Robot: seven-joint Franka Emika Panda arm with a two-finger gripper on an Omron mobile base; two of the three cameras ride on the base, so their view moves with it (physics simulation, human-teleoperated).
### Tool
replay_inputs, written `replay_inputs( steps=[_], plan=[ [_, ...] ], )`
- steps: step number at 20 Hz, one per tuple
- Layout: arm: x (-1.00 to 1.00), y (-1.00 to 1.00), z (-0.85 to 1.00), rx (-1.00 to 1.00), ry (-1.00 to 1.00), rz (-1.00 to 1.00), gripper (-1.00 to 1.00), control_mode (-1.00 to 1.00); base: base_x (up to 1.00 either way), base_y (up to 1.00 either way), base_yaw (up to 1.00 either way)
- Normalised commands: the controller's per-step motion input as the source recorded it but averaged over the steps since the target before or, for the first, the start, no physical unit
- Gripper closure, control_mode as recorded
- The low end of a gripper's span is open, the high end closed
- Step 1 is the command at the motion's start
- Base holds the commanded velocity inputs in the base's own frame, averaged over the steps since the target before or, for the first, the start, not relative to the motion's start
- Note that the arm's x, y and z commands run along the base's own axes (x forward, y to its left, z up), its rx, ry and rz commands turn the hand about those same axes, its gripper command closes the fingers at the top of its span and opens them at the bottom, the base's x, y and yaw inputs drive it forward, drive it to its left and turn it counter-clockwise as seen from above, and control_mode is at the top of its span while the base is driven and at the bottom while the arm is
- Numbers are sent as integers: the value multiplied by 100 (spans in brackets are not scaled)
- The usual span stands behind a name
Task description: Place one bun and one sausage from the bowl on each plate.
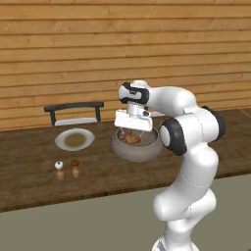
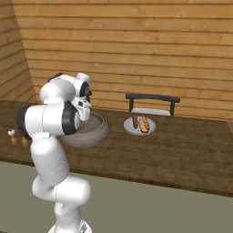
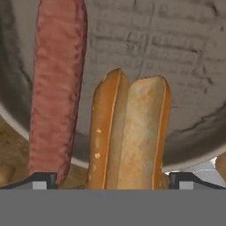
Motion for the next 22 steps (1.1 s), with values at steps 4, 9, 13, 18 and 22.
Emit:
replay_inputs(
  steps=[4, 9, 13, 18, 22],
  plan=[
    [-23, -27, -3, 0, -2, 0, -100, -100, 0, 0, 0],
    [-4, -4, 0, 1, -1, 0, -100, -100, 0, 0, 0],
    [-6, 0, 0, 0, -7, 0, -100, -100, 0, 0, 0],
    [-1, 7, -1, 0, -17, 0, -100, -100, 0, 0, 0],
    [-1, 2, -17, 0, -20, 0, -100, -100, 0, 0, 0]
  ],
)
